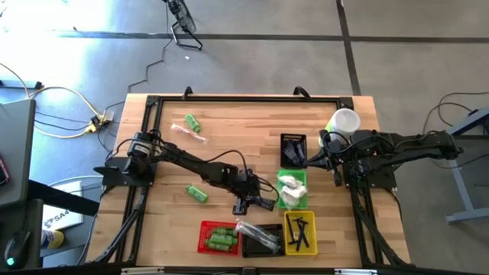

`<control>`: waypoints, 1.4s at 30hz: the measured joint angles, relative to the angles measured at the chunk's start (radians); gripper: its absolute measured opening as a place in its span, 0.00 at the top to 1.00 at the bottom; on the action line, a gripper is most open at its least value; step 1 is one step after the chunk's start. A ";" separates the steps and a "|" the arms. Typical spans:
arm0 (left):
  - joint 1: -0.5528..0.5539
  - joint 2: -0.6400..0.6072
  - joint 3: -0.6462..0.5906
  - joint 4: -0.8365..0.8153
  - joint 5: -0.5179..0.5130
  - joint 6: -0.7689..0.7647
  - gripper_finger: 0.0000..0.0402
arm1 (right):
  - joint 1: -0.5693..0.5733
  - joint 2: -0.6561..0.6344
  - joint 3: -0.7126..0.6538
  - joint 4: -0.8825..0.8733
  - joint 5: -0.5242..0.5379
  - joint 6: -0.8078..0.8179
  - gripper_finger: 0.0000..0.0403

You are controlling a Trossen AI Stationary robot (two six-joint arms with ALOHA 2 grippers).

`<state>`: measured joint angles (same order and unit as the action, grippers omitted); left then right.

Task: Pick & Place Travel size toiletries
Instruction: Put the blue shaving cream into the top black bin

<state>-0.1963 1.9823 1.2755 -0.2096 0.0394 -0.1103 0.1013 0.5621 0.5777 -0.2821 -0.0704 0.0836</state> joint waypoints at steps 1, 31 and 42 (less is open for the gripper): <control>0.000 0.000 0.000 0.004 0.004 0.000 0.42 | 0.000 0.000 0.000 0.000 0.000 0.000 0.99; 0.000 0.000 0.000 0.008 0.007 0.000 0.67 | 0.000 0.000 0.000 0.000 0.000 0.000 0.99; 0.001 0.000 0.000 0.000 -0.004 -0.002 0.66 | 0.000 0.000 0.000 -0.006 0.000 0.000 0.99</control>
<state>-0.1955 1.9823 1.2758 -0.2092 0.0352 -0.1127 0.1013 0.5621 0.5777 -0.2886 -0.0704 0.0834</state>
